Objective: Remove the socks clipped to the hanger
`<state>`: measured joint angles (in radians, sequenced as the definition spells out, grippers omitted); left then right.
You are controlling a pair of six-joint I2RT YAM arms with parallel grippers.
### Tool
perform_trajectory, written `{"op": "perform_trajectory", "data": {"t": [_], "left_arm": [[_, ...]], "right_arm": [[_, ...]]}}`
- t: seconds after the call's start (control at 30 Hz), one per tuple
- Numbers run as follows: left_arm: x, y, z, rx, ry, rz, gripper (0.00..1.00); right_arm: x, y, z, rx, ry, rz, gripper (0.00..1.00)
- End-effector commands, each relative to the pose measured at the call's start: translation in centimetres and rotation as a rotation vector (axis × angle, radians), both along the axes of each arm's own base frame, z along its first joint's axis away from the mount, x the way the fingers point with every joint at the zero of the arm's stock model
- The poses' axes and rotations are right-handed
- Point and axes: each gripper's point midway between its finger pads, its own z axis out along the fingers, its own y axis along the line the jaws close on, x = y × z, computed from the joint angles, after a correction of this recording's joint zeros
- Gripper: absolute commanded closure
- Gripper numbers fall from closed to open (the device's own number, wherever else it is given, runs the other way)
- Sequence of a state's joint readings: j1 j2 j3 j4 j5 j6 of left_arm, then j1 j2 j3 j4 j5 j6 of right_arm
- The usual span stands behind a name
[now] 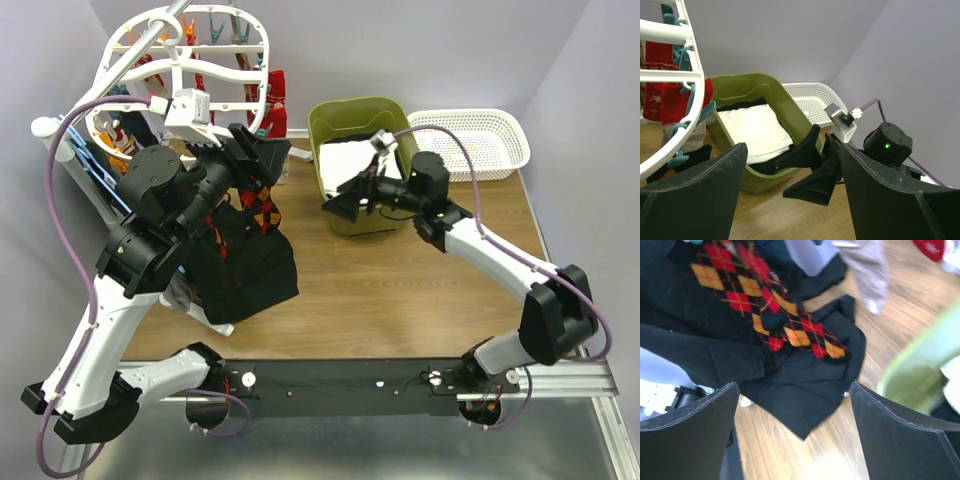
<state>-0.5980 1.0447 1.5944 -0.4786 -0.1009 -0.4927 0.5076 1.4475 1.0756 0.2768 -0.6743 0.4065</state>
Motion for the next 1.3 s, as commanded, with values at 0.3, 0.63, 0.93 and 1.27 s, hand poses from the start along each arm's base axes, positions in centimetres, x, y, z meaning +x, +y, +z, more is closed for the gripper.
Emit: {"op": "perform_trajectory", "data": {"t": [0.3, 0.63, 0.93, 1.27], "left_arm": [[-2.3, 3.3, -2.5, 0.045, 0.050, 0.082, 0.24], [-5.1, 4.3, -4.6, 0.001, 0.045, 0.042, 0.23], [-4.1, 5.0, -4.8, 0.053, 0.071, 0.104, 0.26], [-2.4, 3.9, -5.6, 0.085, 0.141, 0.111, 0.27]], "right_arm": [[0.2, 9.4, 3.7, 0.154, -0.292, 0.241, 0.00], [0.9, 14.9, 1.8, 0.125, -0.308, 0.300, 0.00], [2.8, 16.3, -0.2, 0.084, -0.291, 0.241, 0.04], [4.4, 16.3, 0.2, 0.040, -0.343, 0.173, 0.07]]}}
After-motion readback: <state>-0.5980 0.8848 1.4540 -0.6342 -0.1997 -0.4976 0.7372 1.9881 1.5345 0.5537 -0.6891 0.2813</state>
